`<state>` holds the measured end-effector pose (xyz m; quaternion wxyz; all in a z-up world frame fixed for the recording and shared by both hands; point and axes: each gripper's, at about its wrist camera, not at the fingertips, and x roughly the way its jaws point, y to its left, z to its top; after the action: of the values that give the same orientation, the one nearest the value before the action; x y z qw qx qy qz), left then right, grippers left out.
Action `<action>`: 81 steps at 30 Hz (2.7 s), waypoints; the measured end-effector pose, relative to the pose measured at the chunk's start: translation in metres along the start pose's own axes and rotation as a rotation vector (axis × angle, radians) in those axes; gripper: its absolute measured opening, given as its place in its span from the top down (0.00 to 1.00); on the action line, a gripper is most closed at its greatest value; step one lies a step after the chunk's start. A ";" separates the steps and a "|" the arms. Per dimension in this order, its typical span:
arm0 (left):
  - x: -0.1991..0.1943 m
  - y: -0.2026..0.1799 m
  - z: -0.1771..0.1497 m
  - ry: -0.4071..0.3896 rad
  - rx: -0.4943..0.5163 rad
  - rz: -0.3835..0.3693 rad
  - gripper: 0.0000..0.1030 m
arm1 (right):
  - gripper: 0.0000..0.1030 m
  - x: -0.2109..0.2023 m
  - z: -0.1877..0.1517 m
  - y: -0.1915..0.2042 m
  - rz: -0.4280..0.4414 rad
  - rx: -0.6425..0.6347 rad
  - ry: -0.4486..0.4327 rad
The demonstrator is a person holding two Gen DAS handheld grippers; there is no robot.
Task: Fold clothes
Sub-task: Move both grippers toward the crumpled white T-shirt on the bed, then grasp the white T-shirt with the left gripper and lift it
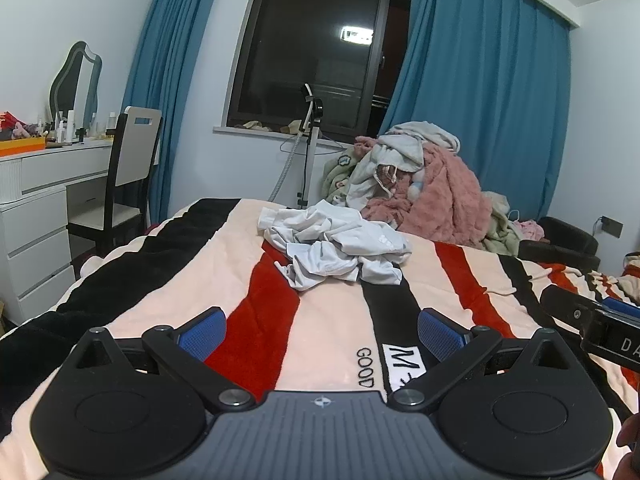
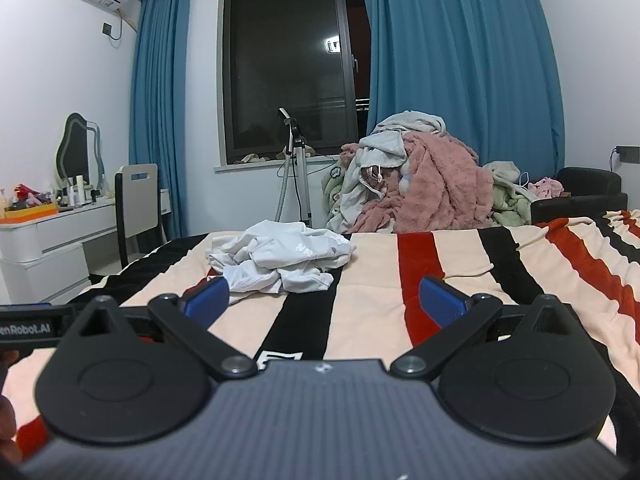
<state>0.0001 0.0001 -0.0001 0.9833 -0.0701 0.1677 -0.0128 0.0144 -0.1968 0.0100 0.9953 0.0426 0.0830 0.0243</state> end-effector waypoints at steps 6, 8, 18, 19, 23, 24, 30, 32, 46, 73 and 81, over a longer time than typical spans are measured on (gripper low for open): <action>0.001 0.000 0.000 0.002 0.002 0.004 0.00 | 0.00 -0.001 0.002 -0.001 -0.011 -0.005 -0.013; 0.002 -0.002 -0.002 0.001 0.003 0.007 0.00 | 0.00 0.000 -0.002 0.001 -0.012 -0.009 -0.014; 0.000 -0.006 0.001 -0.006 0.005 -0.001 0.00 | 0.00 0.001 -0.003 -0.001 -0.011 -0.002 -0.006; -0.001 -0.006 0.001 -0.008 0.006 -0.002 0.00 | 0.00 0.001 -0.002 -0.001 -0.012 -0.001 -0.004; -0.004 -0.008 0.000 -0.016 0.013 -0.010 0.00 | 0.00 0.001 -0.002 -0.002 -0.017 0.002 0.001; -0.005 -0.008 -0.001 -0.017 0.016 -0.012 0.00 | 0.00 0.001 -0.002 -0.002 -0.018 0.002 0.001; -0.001 -0.003 0.000 0.001 -0.008 -0.022 0.00 | 0.00 0.004 -0.003 -0.002 -0.025 0.002 0.014; -0.001 -0.003 0.000 0.001 -0.012 -0.025 0.00 | 0.00 0.005 -0.004 -0.002 -0.025 0.004 0.017; -0.001 -0.005 -0.001 -0.001 -0.007 -0.030 0.00 | 0.00 0.005 -0.006 -0.002 -0.030 0.004 0.022; 0.214 -0.039 0.004 0.149 0.201 0.120 0.01 | 0.00 0.050 0.016 -0.098 -0.141 0.217 0.084; 0.334 -0.036 0.023 0.162 0.183 0.182 0.10 | 0.00 0.118 -0.013 -0.088 -0.130 0.169 0.122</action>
<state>0.3227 -0.0491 -0.0828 0.9659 0.0366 0.2501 0.0556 0.1321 -0.2771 -0.0296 0.9808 0.1194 0.1477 -0.0449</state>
